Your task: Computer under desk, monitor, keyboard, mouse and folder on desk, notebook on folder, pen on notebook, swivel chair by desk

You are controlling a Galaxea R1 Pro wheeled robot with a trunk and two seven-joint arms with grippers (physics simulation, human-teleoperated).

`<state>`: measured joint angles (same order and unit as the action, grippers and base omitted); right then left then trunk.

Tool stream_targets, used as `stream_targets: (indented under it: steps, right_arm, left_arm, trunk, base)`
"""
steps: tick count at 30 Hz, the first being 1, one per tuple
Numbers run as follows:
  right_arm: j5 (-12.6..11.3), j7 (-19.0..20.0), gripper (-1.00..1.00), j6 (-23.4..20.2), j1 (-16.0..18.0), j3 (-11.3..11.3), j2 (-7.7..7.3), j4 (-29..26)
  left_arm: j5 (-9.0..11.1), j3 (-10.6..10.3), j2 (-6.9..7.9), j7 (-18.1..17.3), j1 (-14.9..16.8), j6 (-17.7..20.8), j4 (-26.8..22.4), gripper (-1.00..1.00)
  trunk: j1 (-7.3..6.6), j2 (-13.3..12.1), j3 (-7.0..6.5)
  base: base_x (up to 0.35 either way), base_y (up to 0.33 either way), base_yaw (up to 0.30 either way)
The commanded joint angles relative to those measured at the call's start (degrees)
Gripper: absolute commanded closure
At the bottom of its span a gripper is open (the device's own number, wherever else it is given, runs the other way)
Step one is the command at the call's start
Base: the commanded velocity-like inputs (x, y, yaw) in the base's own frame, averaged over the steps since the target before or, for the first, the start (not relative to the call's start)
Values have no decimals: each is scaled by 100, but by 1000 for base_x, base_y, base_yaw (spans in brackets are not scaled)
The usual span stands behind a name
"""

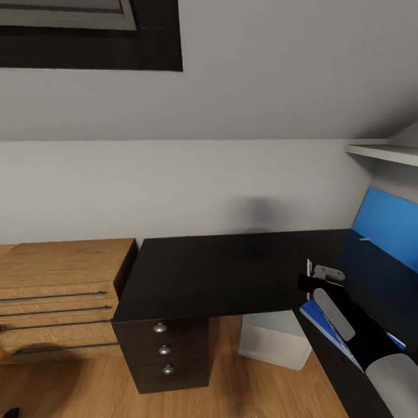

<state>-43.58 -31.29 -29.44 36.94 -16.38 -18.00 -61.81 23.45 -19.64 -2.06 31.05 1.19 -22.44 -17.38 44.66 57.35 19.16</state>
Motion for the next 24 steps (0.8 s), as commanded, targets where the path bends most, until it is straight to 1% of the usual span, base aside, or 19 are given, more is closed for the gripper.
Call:
stream_targets:
  steps: [1, 3, 4, 5, 6, 7, 20, 24]
  right_arm:
    - [-54, -42, 100, -4, 7, -14, -13, -3]
    - [-54, -38, 100, -122, 7, 38, -26, 18]
    - [-50, -33, 100, -183, 6, 126, -32, 79]
    - [-49, -30, 100, -196, 6, 164, -33, 109]
    - [-48, -25, 100, -214, 6, 241, -34, 181]
    - [-40, 39, 100, -240, 6, 395, -37, 393]
    - [-5, 104, 100, -247, 6, 439, -34, 617]
    - [4, 98, 100, -244, 6, 369, 2, 655]
  left_arm:
    - [46, -49, 3, 33, 4, -23, -1, -100]
    - [46, -49, 2, 33, 4, -23, -2, -100]
    - [45, -49, 3, 33, 4, -23, 0, -100]
    - [45, -49, 3, 33, 4, -23, -1, -100]
    - [45, -49, 3, 33, 4, -23, -1, -100]
    - [45, -49, 3, 35, 4, -23, -2, -100]
    - [46, -39, 4, 42, 4, -23, 0, -100]
    - [42, -40, 4, 42, 4, -23, -1, -100]
  trunk:
    - [1, 5, 4]
    - [1, 5, -2]
    - [1, 5, -5]
    - [1, 5, -8]
    - [1, 5, -12]
    - [1, 5, -15]
    - [1, 5, -55]
    - [1, 5, -57]
  base:
    - [0, 0, -279]
    - [0, 0, -279]
    - [0, 0, -279]
    - [0, 0, -279]
    - [0, 0, -279]
    - [0, 0, -279]
    - [0, 0, -279]
    - [0, 0, -50]
